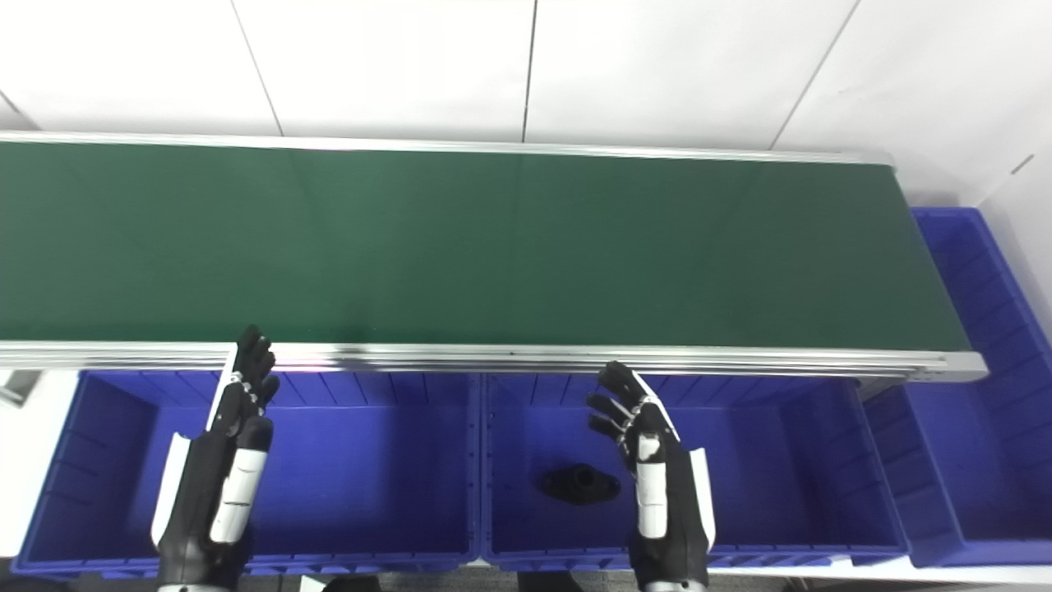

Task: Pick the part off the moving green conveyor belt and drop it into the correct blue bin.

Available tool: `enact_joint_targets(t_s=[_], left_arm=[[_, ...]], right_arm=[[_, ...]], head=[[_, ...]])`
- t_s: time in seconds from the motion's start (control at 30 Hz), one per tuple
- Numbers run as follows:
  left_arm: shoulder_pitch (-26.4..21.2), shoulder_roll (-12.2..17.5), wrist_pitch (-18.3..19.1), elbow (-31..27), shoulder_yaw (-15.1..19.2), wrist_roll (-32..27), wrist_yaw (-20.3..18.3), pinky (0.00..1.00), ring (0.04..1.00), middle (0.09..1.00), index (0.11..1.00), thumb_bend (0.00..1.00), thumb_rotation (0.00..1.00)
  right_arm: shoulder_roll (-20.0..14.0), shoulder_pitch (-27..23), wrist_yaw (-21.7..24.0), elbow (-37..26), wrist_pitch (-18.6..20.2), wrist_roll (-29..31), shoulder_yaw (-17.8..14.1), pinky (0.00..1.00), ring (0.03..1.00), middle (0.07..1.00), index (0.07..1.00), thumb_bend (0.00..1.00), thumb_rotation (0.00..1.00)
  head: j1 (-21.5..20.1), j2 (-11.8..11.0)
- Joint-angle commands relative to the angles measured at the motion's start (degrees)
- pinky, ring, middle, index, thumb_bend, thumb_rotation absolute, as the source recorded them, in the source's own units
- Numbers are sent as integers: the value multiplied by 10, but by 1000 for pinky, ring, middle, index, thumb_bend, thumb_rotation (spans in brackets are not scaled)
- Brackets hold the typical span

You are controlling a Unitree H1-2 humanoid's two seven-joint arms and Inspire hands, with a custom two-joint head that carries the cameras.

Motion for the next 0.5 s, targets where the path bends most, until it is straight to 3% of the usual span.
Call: enact_joint_targets(t_s=[0.0, 0.17, 0.47], left_arm=[[1, -6, -40, -5, -6, 11, 8, 999, 1000, 1000, 1000, 586, 940], [1, -10, -59, 9, -7, 17, 14, 1000, 1000, 1000, 1000, 582, 933], [1, -10, -67, 28, -1, 5, 13, 1000, 1000, 1000, 1000, 574, 930]], right_arm=[[-5, 3, -6, -4, -47, 2, 6, 783, 809, 865, 848, 851, 1000], [-15, 4, -16, 7, -63, 0, 12, 789, 817, 875, 862, 872, 1000], [-24, 0, -33, 35, -98, -22, 25, 771, 802, 871, 864, 886, 1000]], head=[[1, 0], [5, -10], [-1, -52]])
